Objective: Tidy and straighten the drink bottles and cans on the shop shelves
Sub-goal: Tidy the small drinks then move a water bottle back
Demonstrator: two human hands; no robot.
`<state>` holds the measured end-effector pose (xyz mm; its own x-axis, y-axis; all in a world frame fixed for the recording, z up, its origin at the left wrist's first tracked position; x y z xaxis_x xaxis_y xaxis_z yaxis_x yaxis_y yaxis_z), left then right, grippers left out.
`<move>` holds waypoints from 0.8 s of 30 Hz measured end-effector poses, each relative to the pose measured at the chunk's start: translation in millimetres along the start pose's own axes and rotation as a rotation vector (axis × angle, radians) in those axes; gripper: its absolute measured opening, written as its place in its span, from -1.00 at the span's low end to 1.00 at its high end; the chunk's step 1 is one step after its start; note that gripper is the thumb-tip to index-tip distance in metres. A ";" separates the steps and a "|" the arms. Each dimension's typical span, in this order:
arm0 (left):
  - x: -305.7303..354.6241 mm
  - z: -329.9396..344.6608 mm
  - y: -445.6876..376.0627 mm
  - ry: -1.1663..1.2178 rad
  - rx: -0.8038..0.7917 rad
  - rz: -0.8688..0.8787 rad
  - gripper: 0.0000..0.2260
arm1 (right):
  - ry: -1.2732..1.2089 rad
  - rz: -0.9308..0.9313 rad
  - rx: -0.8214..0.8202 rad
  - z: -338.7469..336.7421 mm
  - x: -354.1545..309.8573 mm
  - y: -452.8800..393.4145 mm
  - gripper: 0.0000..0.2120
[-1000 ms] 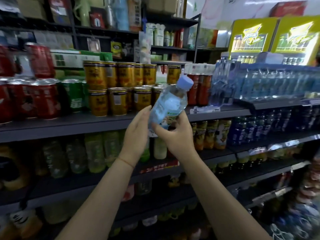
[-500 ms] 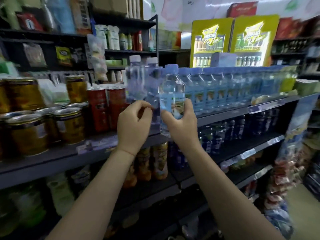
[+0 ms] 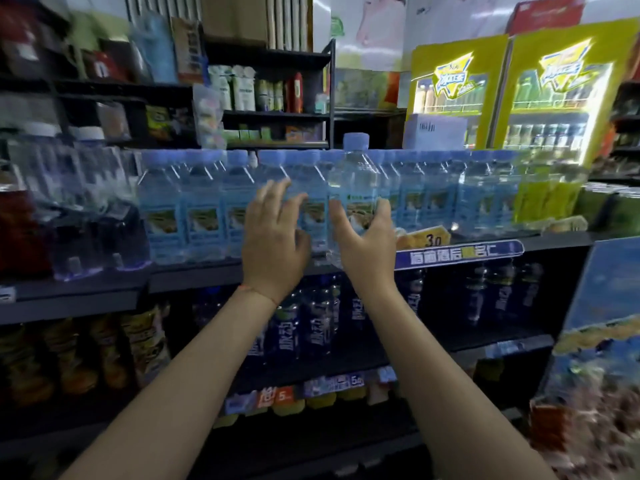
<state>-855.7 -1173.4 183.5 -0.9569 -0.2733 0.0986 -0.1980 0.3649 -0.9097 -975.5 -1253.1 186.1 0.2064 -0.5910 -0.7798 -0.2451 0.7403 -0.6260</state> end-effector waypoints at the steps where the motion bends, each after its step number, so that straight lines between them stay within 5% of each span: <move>1: 12.9 9.6 -6.4 -0.046 -0.045 0.025 -0.56 | -0.011 0.016 0.000 -15.5 4.7 -9.5 -0.25; 3: 35.3 26.0 -17.2 -0.138 -0.109 0.071 -0.50 | -0.033 0.002 0.012 -40.6 14.6 -27.4 -0.19; 8: 73.4 57.0 -29.5 -0.285 -0.220 0.138 -0.39 | -0.120 -0.059 0.056 -80.3 25.5 -56.5 -0.60; 24: 79.9 105.8 -43.8 -0.457 -0.286 0.110 -0.29 | 0.074 0.025 -0.009 -91.8 59.7 -129.4 -0.45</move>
<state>-901.0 -1305.4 188.5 -0.7981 -0.5554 -0.2335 -0.2131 0.6227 -0.7529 -1018.5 -1413.5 219.8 0.1300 -0.5943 -0.7936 -0.2580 0.7526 -0.6059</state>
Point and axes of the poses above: each hand's wrist, its own y-axis away from the middle knuckle, its own z-axis out of the palm, x = y × z, the point moved 2 cm from there along -y, towards the middle knuckle, and after that the axes turned 7 degrees about -y, right-handed, at the moved point
